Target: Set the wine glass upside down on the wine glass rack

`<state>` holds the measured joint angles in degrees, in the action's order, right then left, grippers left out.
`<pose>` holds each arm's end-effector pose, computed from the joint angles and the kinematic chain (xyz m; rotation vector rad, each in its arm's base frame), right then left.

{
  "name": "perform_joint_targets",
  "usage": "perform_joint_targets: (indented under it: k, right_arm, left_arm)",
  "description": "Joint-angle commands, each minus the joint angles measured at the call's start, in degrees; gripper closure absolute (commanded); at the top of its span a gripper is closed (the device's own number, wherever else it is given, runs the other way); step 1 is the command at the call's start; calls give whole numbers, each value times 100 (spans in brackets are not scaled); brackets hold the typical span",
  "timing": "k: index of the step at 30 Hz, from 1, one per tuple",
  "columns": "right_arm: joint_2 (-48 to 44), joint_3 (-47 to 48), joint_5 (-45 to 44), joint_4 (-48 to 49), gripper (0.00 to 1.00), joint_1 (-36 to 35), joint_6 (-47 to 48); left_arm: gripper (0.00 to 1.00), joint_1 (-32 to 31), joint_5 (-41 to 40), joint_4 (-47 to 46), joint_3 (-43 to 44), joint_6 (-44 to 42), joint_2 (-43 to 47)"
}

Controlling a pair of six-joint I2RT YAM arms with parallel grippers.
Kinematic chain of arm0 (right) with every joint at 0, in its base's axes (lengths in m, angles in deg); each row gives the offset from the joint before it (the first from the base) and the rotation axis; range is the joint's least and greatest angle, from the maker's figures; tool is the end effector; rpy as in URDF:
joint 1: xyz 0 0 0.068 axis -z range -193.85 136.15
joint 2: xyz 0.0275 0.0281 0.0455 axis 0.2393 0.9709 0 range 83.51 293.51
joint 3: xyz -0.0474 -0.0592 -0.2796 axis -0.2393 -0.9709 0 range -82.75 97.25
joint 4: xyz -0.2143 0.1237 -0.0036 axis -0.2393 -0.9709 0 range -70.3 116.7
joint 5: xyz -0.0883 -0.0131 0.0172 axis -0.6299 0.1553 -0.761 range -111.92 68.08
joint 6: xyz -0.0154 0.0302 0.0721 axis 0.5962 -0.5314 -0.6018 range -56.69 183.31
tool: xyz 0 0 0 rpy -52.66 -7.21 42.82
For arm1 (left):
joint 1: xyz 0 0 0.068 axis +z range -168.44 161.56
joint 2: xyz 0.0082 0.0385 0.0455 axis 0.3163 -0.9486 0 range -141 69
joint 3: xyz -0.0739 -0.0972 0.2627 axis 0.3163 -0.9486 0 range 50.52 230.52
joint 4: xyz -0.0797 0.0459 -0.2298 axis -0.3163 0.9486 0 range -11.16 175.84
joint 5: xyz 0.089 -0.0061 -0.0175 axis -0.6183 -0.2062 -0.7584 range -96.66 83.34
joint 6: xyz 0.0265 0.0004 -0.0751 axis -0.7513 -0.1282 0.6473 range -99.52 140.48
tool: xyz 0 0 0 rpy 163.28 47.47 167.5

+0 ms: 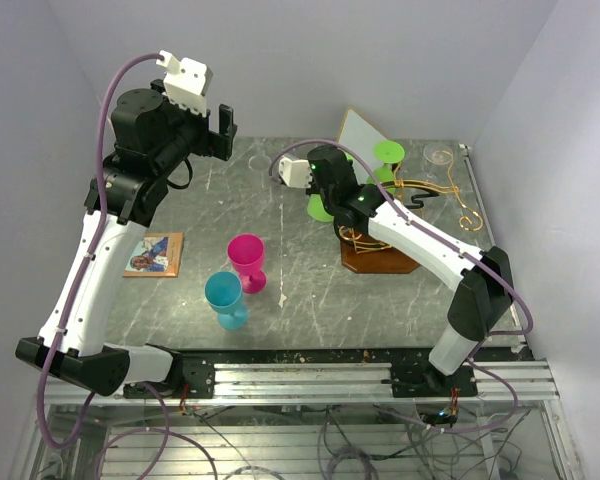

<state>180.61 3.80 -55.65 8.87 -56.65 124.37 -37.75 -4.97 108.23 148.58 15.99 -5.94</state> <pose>0.3247 0.2488 0.3473 -1.3770 1.5462 -0.8026 0.2602 -0.0935 0.5153 0.3693 1.6439 -0.2195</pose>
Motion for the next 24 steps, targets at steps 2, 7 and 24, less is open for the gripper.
perform_joint_targets:
  k: [2, 7, 24]
  right_arm:
    - [-84, 97, 93, 60, 97, 17, 86]
    - [-95, 33, 262, 9, 96, 18, 131]
    - [-61, 368, 435, -497, 85, -133, -75]
  left_arm:
    - [1, 41, 80, -176, 62, -78, 22]
    - [1, 42, 79, -169, 76, -104, 22]
    - [1, 41, -31, -245, 26, -235, 127]
